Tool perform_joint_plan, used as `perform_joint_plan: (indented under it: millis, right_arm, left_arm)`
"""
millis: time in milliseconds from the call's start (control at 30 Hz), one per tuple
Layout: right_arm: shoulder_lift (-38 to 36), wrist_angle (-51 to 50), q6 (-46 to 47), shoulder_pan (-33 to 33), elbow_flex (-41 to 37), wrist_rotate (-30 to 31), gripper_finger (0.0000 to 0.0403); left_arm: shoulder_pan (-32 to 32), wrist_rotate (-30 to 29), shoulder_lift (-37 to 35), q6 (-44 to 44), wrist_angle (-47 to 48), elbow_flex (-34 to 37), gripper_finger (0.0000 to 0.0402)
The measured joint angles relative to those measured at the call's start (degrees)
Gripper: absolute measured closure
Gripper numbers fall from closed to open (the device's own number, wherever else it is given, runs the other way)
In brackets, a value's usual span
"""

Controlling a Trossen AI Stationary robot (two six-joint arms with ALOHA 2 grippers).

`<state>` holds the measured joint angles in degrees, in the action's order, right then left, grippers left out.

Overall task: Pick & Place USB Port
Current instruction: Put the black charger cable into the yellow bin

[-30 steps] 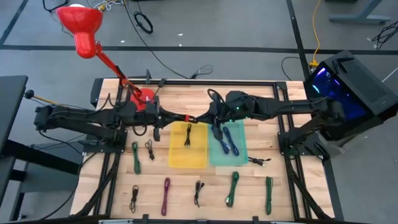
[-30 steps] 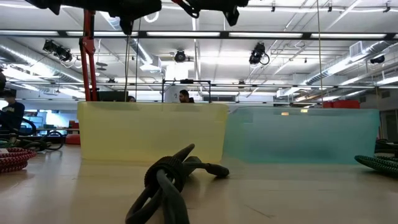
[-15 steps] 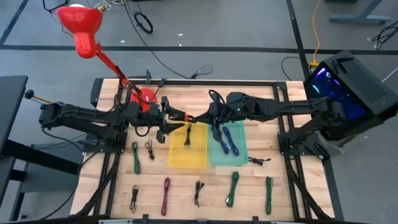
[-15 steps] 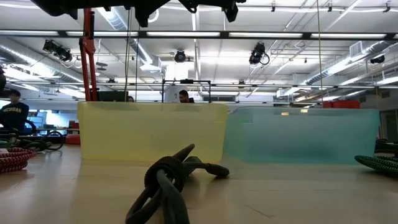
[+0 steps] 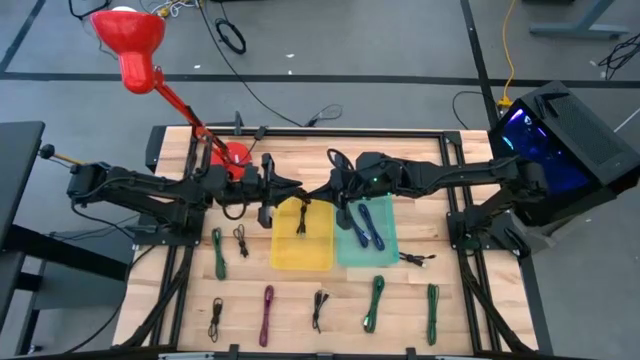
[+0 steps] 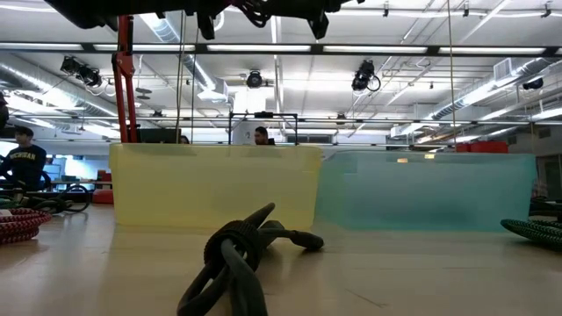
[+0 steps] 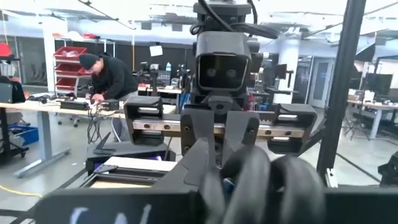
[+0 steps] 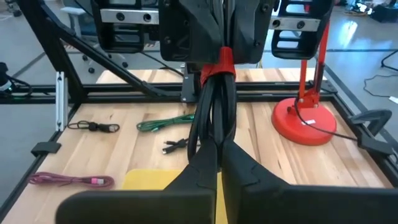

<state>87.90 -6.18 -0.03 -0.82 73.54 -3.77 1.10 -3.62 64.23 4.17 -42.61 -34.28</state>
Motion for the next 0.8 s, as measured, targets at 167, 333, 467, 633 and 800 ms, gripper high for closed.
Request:
perform_joint_plan:
  millis: [167,333,467,633,800]
  right_arm:
    - [-0.38,-0.22,-0.34,-0.36,0.0,0.2,0.0401]
    - [-1.38,-1.61,-1.16,-2.22,-0.04,0.22,0.0377]
    - [-5.17,-5.15,-0.6,-4.81,0.02,-0.74,0.0349]
    - [-10.41,-11.5,-0.19,-8.11,-0.08,0.6,0.0323]
    - [-14.74,-14.92,1.1,-10.28,0.0,3.75,0.0311]
  left_arm:
    - [-0.02,-2.58,-0.05,1.65,0.79,-0.02,0.0356]
    - [-0.05,-3.09,-0.05,5.18,3.99,-0.24,0.0356]
    - [-0.11,-3.35,0.16,9.24,9.98,0.11,0.0356]
    - [-0.6,-5.05,0.09,16.58,17.98,0.05,0.0356]
    - [-4.12,-7.49,3.85,24.73,20.66,0.04,0.0356]
